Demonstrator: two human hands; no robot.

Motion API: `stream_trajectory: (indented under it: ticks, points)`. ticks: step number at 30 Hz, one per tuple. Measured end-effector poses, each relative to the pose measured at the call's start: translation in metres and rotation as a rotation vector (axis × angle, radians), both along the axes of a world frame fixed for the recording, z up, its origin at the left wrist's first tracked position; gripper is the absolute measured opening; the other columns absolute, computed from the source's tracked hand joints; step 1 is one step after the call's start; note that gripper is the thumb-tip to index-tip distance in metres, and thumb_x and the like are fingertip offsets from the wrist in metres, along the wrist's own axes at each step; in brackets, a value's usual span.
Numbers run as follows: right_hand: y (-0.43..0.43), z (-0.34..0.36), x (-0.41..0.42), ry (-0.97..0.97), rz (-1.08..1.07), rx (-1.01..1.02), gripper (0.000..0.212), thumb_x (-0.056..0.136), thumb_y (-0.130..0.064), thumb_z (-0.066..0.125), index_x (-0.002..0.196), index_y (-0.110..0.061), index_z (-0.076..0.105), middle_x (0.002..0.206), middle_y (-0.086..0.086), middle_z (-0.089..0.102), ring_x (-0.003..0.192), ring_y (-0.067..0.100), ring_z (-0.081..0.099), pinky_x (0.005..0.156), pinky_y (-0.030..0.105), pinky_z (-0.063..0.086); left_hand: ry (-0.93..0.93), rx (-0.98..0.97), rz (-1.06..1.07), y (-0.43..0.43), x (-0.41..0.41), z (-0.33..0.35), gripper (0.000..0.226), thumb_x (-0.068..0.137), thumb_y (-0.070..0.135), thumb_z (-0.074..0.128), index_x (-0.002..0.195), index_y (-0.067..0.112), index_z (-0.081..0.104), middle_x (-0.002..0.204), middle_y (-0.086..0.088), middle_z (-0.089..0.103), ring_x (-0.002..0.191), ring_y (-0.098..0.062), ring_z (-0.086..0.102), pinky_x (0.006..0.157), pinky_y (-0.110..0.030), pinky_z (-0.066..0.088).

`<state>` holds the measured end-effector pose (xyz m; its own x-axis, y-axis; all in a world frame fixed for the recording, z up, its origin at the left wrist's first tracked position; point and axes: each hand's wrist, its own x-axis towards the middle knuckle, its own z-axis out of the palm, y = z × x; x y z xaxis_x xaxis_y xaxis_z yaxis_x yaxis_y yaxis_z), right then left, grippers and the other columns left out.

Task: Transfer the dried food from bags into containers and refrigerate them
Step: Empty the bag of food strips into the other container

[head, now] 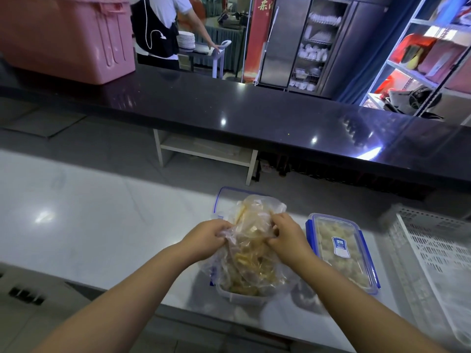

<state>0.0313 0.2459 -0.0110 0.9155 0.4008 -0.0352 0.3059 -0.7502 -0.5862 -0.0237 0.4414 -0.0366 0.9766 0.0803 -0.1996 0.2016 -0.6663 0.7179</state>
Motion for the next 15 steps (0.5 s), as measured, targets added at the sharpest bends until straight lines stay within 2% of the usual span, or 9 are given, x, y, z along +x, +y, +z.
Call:
stream_trajectory:
  ticks: [2, 3, 6, 8, 9, 10, 11, 13, 15]
  points:
    - [0.000, 0.006, -0.001, -0.002, -0.020, 0.078, 0.032, 0.082, -0.003, 0.063, 0.070, -0.026, 0.045, 0.078, -0.009, 0.047, 0.071, 0.013, 0.049, 0.055, 0.013, 0.035, -0.034, 0.039, -0.019, 0.004, -0.003, 0.004, 0.043, 0.081, 0.013, 0.058, 0.124, 0.022, 0.058, 0.125, 0.004, 0.060, 0.118, -0.017, 0.053, 0.095, -0.024, 0.041]
    - [0.002, 0.011, -0.002, 0.002, -0.022, 0.129, 0.035, 0.082, -0.001, 0.063, 0.069, -0.027, 0.044, 0.075, -0.008, 0.048, 0.068, 0.010, 0.048, 0.054, 0.012, 0.035, -0.052, 0.064, -0.046, 0.004, -0.004, 0.007, 0.053, 0.078, 0.018, 0.063, 0.130, 0.023, 0.052, 0.132, 0.005, 0.054, 0.124, -0.016, 0.047, 0.101, -0.027, 0.039]
    - [0.009, 0.025, -0.009, -0.022, 0.003, 0.254, 0.032, 0.080, 0.002, 0.061, 0.070, -0.025, 0.047, 0.073, -0.005, 0.052, 0.064, 0.006, 0.049, 0.053, 0.011, 0.042, -0.130, 0.099, -0.157, -0.001, -0.010, 0.022, 0.092, 0.071, 0.031, 0.073, 0.148, 0.025, 0.021, 0.153, 0.007, 0.023, 0.142, -0.012, 0.017, 0.114, -0.028, 0.018]
    - [0.015, 0.030, -0.017, -0.011, 0.031, 0.305, 0.029, 0.079, 0.003, 0.061, 0.070, -0.022, 0.049, 0.072, -0.004, 0.052, 0.062, 0.006, 0.049, 0.054, 0.012, 0.044, -0.191, 0.128, -0.227, -0.013, -0.015, 0.030, 0.105, 0.070, 0.036, 0.075, 0.150, 0.024, 0.010, 0.155, 0.009, 0.012, 0.143, -0.007, 0.005, 0.114, -0.023, 0.009]
    - [0.018, 0.031, -0.021, 0.004, 0.051, 0.319, 0.027, 0.078, 0.003, 0.061, 0.070, -0.020, 0.050, 0.070, -0.004, 0.052, 0.061, 0.006, 0.048, 0.054, 0.012, 0.044, -0.207, 0.150, -0.232, -0.018, -0.016, 0.031, 0.105, 0.069, 0.037, 0.075, 0.150, 0.022, 0.010, 0.153, 0.010, 0.013, 0.142, -0.006, 0.005, 0.114, -0.022, 0.008]
    - [0.020, 0.032, -0.024, 0.027, 0.078, 0.317, 0.025, 0.078, 0.002, 0.062, 0.069, -0.019, 0.050, 0.069, -0.003, 0.052, 0.060, 0.005, 0.047, 0.055, 0.013, 0.044, -0.227, 0.164, -0.214, -0.022, -0.016, 0.028, 0.100, 0.070, 0.038, 0.075, 0.149, 0.021, 0.017, 0.150, 0.010, 0.021, 0.141, -0.007, 0.011, 0.114, -0.023, 0.010]
    - [0.021, 0.031, -0.026, 0.055, 0.113, 0.301, 0.021, 0.078, -0.001, 0.062, 0.070, -0.017, 0.052, 0.069, -0.002, 0.053, 0.061, 0.006, 0.048, 0.056, 0.015, 0.045, -0.254, 0.153, -0.181, -0.024, -0.015, 0.025, 0.085, 0.071, 0.039, 0.073, 0.143, 0.020, 0.032, 0.142, 0.012, 0.034, 0.137, -0.010, 0.024, 0.114, -0.026, 0.018]
    - [0.017, 0.030, -0.027, 0.146, 0.173, 0.293, 0.009, 0.080, -0.009, 0.064, 0.075, -0.015, 0.060, 0.071, 0.001, 0.059, 0.063, 0.007, 0.053, 0.059, 0.018, 0.048, -0.345, 0.126, -0.103, -0.021, -0.015, 0.016, 0.041, 0.073, 0.042, 0.065, 0.106, 0.018, 0.062, 0.110, 0.007, 0.063, 0.109, -0.018, 0.053, 0.096, -0.034, 0.041]
    - [0.009, 0.026, -0.021, 0.199, 0.103, 0.364, 0.010, 0.085, -0.014, 0.063, 0.075, -0.011, 0.064, 0.069, 0.001, 0.060, 0.061, 0.008, 0.055, 0.055, 0.015, 0.047, -0.349, 0.120, -0.043, -0.014, -0.018, 0.010, 0.032, 0.075, 0.043, 0.056, 0.084, 0.014, 0.066, 0.082, 0.002, 0.066, 0.083, -0.019, 0.056, 0.078, -0.037, 0.046]
